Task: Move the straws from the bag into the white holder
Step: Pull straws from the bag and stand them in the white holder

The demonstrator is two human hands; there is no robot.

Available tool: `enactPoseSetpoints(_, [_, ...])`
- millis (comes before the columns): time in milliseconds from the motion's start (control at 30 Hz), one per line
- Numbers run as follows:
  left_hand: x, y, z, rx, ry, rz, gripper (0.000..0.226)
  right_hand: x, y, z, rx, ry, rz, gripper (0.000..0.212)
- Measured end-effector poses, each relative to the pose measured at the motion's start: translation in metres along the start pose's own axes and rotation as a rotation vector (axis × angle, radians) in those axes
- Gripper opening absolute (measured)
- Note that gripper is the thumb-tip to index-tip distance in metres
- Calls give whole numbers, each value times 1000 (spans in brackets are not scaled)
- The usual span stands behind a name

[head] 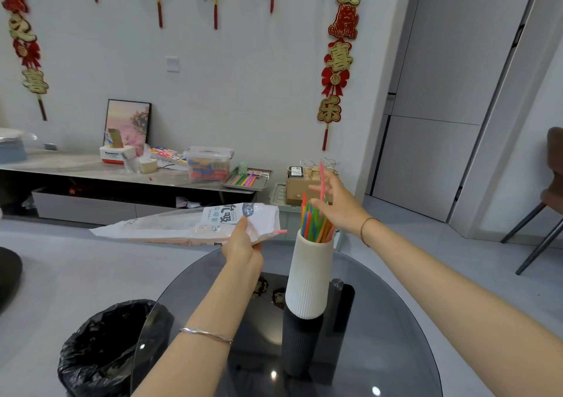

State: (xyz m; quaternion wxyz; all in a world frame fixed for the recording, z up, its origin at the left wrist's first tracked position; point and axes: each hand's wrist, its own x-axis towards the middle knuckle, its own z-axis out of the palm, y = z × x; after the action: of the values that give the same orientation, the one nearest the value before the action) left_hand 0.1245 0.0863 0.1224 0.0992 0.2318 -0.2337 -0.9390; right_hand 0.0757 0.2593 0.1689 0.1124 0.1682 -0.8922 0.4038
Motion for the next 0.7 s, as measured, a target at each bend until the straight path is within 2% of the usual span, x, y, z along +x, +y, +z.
enactPoseSetpoints(67, [0, 0, 0, 5, 1, 6, 52, 2, -8, -5, 27, 108, -67, 76])
enactPoseSetpoints(133, [-2, 1, 1, -11, -2, 7, 51, 4, -19, -10, 20, 173, -180, 73])
enactPoseSetpoints(233, [-6, 3, 3, -26, -1, -3, 49, 8, -25, -14, -225, 121, -267, 62])
enactPoseSetpoints(467, [-7, 6, 2, -19, -21, 3, 50, -11, 1, 3, -563, -233, -16, 57])
enactPoseSetpoints(633, [-9, 7, 1, -25, -33, -1, 49, -12, -7, 3, -449, -48, -121, 54])
enactPoseSetpoints(700, [-10, 7, 2, -32, -39, 5, 48, -12, -10, 7, -533, -118, -91, 51])
